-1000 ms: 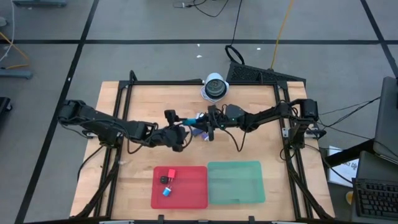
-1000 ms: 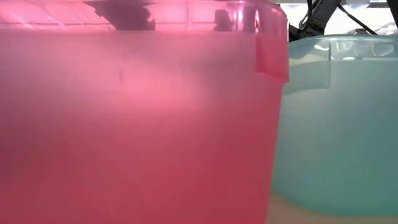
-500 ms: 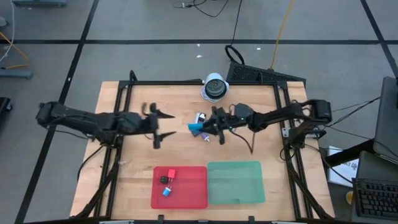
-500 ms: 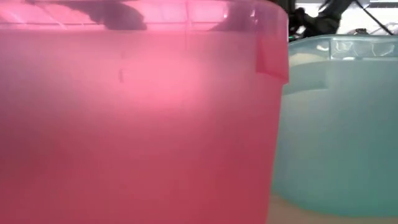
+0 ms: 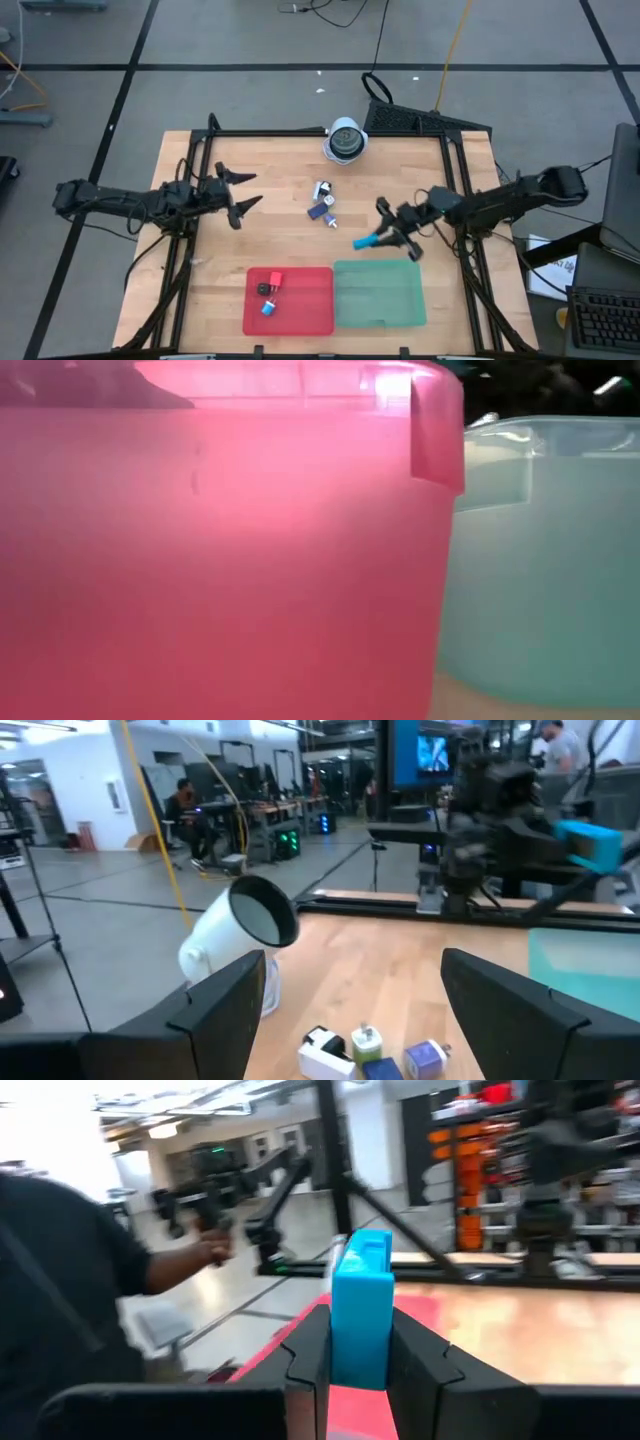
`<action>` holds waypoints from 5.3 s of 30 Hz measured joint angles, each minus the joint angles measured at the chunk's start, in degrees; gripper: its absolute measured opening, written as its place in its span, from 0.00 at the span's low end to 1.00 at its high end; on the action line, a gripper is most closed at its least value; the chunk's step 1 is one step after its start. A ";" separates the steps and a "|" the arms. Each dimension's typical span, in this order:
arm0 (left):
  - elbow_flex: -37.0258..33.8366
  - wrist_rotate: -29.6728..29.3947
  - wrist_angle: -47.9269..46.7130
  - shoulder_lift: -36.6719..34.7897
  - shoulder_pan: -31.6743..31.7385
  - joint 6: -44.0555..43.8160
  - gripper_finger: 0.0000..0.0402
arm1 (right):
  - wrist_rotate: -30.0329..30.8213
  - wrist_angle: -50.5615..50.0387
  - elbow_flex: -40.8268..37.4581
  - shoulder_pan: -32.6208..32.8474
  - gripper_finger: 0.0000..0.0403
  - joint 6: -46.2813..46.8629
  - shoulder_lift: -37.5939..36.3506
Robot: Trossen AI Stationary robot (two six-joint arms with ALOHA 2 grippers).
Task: Pick & Place Office items
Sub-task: Put the blue digital clock into the blue bin, then put the white digital clock into the blue bin
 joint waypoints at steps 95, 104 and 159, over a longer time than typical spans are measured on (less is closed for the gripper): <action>0.60 -0.62 -0.09 13.34 1.48 -29.29 0.74 | 36.00 -13.75 -5.21 1.98 0.39 -9.03 -22.09; 12.66 -1.31 -6.69 36.14 5.26 -33.96 0.74 | 36.15 -18.52 -5.21 1.26 0.57 -9.57 -22.66; 38.44 -5.04 -16.19 76.53 10.40 -35.42 0.74 | 36.17 -20.46 -5.21 1.26 0.53 -9.39 -22.66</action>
